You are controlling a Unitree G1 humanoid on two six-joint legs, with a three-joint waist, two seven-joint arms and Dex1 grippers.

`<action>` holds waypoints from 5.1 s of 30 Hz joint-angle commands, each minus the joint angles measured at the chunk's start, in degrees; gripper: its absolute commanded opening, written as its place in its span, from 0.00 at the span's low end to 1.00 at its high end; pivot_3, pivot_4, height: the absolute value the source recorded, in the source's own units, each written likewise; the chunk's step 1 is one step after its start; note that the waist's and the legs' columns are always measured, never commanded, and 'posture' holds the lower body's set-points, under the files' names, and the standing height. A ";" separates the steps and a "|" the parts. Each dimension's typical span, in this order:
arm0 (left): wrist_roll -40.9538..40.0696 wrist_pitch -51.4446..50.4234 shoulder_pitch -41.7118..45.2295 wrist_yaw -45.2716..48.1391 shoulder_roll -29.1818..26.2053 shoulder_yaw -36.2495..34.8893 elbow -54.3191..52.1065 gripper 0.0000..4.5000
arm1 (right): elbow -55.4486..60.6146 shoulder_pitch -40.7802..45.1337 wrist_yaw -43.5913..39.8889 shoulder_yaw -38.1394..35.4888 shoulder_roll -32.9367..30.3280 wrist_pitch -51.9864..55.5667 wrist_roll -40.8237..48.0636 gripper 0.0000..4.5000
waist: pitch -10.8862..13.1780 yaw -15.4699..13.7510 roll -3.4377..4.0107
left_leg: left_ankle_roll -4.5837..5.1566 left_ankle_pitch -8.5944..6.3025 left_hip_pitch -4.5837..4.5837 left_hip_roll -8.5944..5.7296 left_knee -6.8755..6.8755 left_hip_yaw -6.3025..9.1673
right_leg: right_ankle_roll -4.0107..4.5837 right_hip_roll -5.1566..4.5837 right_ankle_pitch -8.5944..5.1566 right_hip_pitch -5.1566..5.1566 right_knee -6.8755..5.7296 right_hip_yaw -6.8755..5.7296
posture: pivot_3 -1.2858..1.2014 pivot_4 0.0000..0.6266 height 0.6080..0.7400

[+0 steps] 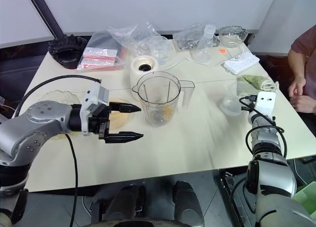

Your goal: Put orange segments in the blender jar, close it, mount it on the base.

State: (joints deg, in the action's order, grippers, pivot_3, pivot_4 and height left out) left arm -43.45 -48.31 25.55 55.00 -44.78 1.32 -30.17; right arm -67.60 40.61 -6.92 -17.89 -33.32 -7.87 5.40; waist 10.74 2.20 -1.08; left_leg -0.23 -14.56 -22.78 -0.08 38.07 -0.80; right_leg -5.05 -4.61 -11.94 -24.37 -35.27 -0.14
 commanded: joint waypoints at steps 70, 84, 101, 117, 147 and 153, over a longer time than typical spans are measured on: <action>-0.16 3.38 6.57 -0.41 -1.01 -7.95 12.80 1.00 | 51.40 16.80 -32.09 24.36 -5.70 2.03 -14.59 0.01 | 0.49 0.11 0.40 | 0.12 -0.08 -0.68 0.00 -0.06 -0.42 | -0.66 -0.05 0.31 -0.88 0.03 0.35 | 0.52 0.24 1.00; 0.46 3.53 6.80 -0.28 -0.80 -7.91 13.16 1.00 | 50.04 16.66 -31.39 24.99 -5.66 -2.20 -17.99 0.01 | 0.49 0.17 0.39 | 0.12 -0.08 -0.67 0.00 -0.05 -0.42 | -0.66 -0.05 0.31 -0.87 -0.02 0.36 | 0.52 0.24 1.00; 0.92 3.77 6.92 -0.31 -0.72 -7.76 13.32 1.00 | 50.32 16.80 -30.53 25.92 -6.22 -4.95 -21.11 0.01 | 0.49 0.20 0.39 | 0.12 -0.07 -0.64 0.00 -0.03 -0.42 | -0.65 -0.04 0.31 -0.87 -0.06 0.36 | 0.52 0.24 1.00; 0.94 3.60 7.05 -0.06 -0.78 -7.89 13.20 1.00 | 47.77 16.39 -28.93 24.68 -5.60 -6.27 -21.01 0.01 | 0.49 0.22 0.39 | 0.12 -0.07 -0.63 0.00 -0.02 -0.42 | -0.65 -0.04 0.31 -0.87 -0.10 0.36 | 0.52 0.24 1.00; -9.99 -3.10 12.28 -2.39 1.73 -9.21 11.45 1.00 | 63.49 -13.23 3.59 -13.98 4.75 35.78 4.46 0.01 | 0.43 -0.61 0.33 | 0.12 -0.06 -0.49 -0.04 0.04 -0.50 | -0.63 0.05 0.31 -0.78 -0.20 0.55 | 0.52 0.24 1.00; -9.58 -3.39 12.39 -1.30 1.39 -8.63 11.77 1.00 | 52.64 -15.53 7.89 -13.76 6.88 25.23 2.73 0.01 | 0.43 0.07 0.33 | 0.12 -0.06 -0.49 -0.06 0.06 -0.59 | -0.64 0.03 0.33 -0.78 -0.16 0.68 | 0.52 0.24 1.00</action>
State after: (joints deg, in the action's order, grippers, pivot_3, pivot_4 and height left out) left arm -52.97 -51.94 36.70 53.14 -42.62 -7.37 -17.91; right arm -14.71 24.55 -0.21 -30.63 -25.72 21.88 8.39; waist 11.17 2.27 -0.75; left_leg -0.12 -14.62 -23.26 -0.15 38.13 -1.41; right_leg -5.71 -4.59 -11.60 -25.15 -35.42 0.56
